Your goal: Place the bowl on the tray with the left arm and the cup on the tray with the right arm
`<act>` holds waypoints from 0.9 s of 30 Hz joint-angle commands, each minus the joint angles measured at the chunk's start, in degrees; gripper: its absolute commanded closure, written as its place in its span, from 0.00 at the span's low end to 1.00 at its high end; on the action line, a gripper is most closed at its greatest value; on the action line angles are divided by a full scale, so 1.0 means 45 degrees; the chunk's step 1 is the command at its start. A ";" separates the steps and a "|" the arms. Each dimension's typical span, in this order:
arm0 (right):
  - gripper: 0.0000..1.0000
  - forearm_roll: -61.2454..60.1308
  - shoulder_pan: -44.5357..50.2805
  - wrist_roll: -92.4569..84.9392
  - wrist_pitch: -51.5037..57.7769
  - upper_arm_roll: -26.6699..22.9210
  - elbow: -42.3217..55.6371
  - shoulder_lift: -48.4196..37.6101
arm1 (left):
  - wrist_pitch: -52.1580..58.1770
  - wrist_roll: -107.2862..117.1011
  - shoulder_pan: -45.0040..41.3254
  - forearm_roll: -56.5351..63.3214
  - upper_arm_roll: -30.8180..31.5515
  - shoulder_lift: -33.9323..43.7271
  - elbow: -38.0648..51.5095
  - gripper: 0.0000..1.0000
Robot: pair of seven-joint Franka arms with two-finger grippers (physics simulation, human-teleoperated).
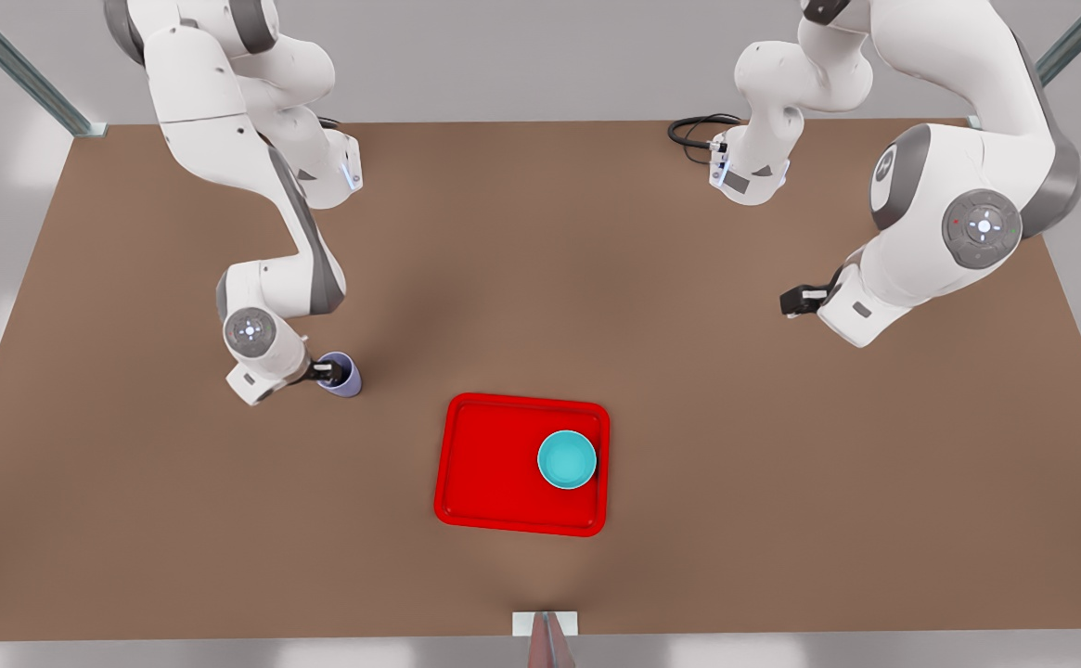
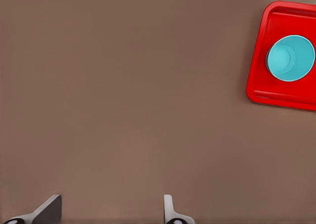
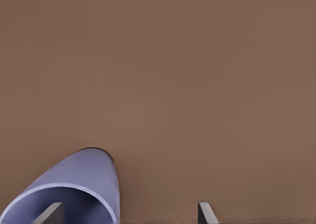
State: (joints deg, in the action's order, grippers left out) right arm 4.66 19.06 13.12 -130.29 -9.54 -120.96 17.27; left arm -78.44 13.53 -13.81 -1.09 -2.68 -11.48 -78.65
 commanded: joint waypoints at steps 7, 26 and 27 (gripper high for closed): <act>0.00 -0.0314 0.0003 0.1265 -0.0675 0.0011 -0.0366 0.0224 | 0.0049 -0.0310 -0.0057 0.0007 -0.0010 -0.0106 0.0056 0.00; 0.79 -0.0314 0.0121 0.1109 0.0497 0.0460 0.0746 0.0400 | -0.0107 -0.0369 -0.0037 -0.0012 -0.0049 -0.0438 0.1130 0.00; 0.79 -0.0314 0.0218 0.1109 0.0906 0.0713 0.1681 0.0380 | -0.0107 -0.0388 -0.0018 0.0007 -0.0069 -0.0438 0.1170 0.00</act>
State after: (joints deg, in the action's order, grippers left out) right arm 2.88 19.99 16.77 -129.84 -7.06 -114.74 19.13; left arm -78.74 12.43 -13.93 -1.23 -2.95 -13.50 -73.56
